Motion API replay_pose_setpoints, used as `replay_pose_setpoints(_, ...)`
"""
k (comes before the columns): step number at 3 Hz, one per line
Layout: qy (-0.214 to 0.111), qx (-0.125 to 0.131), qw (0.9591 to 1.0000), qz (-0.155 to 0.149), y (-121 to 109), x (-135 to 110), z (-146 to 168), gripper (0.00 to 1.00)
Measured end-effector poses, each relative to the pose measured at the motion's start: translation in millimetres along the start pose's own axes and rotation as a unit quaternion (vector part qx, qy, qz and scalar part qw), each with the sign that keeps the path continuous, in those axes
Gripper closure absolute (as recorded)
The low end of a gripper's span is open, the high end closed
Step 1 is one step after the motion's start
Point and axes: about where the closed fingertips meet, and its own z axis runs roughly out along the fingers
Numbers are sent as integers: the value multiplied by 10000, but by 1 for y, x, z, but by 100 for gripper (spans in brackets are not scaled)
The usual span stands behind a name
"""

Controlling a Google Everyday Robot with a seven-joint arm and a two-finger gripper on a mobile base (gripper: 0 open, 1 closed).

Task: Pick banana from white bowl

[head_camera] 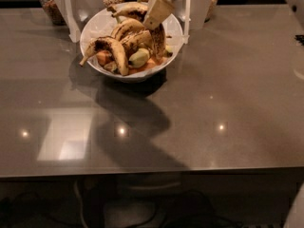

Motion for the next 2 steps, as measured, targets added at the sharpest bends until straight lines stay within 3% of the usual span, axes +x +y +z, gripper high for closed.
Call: replay_pose_setpoints(2, 140, 475, 9986, -205, -14, 22, -84, 100)
